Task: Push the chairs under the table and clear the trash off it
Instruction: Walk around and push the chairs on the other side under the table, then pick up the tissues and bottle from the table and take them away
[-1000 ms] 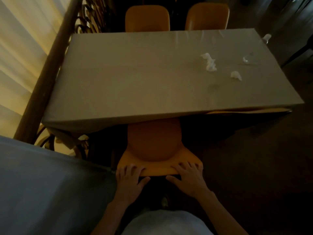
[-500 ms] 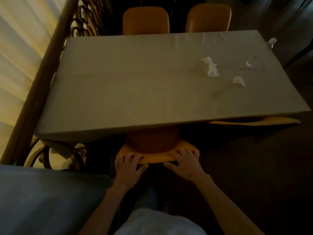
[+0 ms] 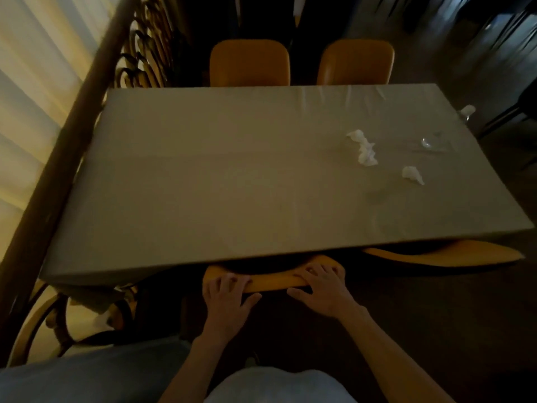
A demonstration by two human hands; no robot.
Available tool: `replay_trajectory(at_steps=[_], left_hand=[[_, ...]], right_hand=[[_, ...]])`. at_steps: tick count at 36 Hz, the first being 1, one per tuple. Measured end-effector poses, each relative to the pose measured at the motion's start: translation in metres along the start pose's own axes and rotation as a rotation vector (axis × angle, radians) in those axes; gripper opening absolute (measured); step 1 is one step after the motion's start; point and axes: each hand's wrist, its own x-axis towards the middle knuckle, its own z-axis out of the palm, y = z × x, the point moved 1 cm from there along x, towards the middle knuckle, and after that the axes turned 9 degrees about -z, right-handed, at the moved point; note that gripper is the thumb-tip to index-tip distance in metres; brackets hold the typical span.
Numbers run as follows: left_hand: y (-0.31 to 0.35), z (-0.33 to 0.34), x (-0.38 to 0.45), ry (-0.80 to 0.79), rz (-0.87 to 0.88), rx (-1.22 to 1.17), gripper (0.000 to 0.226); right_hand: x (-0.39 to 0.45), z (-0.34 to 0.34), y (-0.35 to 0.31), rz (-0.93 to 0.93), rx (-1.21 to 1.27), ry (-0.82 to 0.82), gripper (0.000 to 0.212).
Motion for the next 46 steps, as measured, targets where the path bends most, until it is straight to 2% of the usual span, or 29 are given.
replay_trajectory(at_steps=[5,10,12,13,16,20,22,25,29,32,36,46], left_hand=[[0.002,0.001,0.01,0.012,0.006,0.018,0.08],[0.006,-0.009,0.006,-0.034,-0.003,0.043,0.096],[0.01,-0.018,0.002,-0.101,-0.001,0.064,0.106],[0.011,-0.024,0.001,-0.145,-0.005,0.063,0.103],[0.009,-0.039,0.002,-0.232,0.018,0.049,0.061],[0.007,-0.061,-0.003,-0.118,0.038,-0.012,0.032],[0.016,-0.074,-0.013,-0.054,0.034,-0.004,0.021],[0.031,-0.084,-0.024,0.107,0.094,0.059,0.023],[0.059,-0.088,-0.044,0.303,0.239,0.069,0.033],[0.085,-0.085,-0.066,0.392,0.362,0.122,0.04],[0.109,-0.066,-0.091,0.381,0.44,0.141,0.039],[0.181,0.022,-0.128,0.226,0.523,0.289,0.045]], right_hand=[[0.004,-0.007,0.003,-0.006,0.001,0.029,0.082],[0.001,-0.012,-0.003,0.009,0.052,0.027,0.071],[-0.002,-0.012,-0.005,0.032,0.098,0.041,0.07],[-0.006,-0.012,-0.007,0.046,0.131,0.059,0.068],[-0.021,-0.014,-0.016,0.079,0.237,0.143,0.057],[-0.045,-0.009,-0.009,0.119,0.423,0.233,0.065],[-0.065,-0.024,-0.014,0.159,0.444,0.27,0.051],[-0.09,-0.041,-0.021,0.237,0.362,0.354,0.033],[-0.116,-0.05,-0.026,0.239,0.177,0.542,0.043],[-0.137,-0.048,-0.03,0.242,0.078,0.62,0.056],[-0.164,-0.032,-0.029,0.265,-0.004,0.626,0.065],[-0.246,0.011,0.031,0.413,0.055,0.599,0.071]])
